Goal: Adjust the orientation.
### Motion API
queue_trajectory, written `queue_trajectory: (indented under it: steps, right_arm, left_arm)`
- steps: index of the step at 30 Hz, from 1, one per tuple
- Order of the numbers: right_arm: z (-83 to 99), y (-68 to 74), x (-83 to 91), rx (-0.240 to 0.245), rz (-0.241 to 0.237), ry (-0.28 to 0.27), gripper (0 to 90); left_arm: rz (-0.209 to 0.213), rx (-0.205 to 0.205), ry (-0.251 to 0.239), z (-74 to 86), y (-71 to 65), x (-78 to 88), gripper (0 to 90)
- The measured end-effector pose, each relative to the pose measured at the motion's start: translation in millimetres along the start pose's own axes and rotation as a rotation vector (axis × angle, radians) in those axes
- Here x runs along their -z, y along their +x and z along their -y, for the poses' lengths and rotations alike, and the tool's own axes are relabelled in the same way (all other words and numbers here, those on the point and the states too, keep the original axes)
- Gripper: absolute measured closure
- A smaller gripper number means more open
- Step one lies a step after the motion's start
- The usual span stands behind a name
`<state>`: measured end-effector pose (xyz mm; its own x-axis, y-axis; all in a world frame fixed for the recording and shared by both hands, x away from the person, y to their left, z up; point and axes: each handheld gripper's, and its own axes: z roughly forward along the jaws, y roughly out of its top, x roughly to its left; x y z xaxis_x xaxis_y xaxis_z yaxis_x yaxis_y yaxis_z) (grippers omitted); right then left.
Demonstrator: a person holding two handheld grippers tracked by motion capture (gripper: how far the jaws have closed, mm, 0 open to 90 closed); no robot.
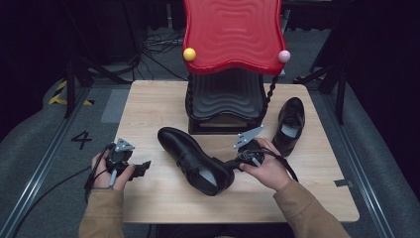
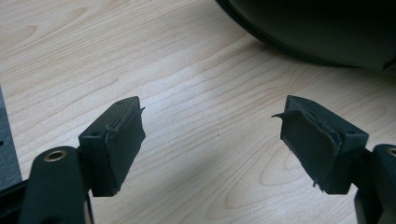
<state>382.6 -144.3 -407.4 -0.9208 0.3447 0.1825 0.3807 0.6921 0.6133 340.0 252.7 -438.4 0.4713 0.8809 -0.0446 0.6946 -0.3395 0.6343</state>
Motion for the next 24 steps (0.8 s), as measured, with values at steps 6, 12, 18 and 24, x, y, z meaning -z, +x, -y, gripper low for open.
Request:
queue_trajectory:
  steps: [6, 12, 18, 24]
  right_arm:
    - [3.3, -16.0, -6.1, -0.023, 0.048, 0.048, 90.0]
    - [13.8, -37.3, -24.6, -0.083, 0.057, 0.107, 90.0]
    - [16.5, -39.8, -23.6, -0.087, 0.066, 0.104, 90.0]
    - [11.2, -35.3, -6.8, -0.054, 0.115, 0.082, 84.9]
  left_arm:
    - [0.002, -0.005, 0.008, 0.2, -1.0, -3.0, 22.0]
    - [0.002, 0.0, 0.01, 0.9, -0.1, -4.0, 22.0]
    - [0.003, 0.004, 0.01, 1.4, 0.8, -4.0, 22.0]
    - [0.006, 0.007, 0.008, 1.3, 1.1, -3.7, 21.9]
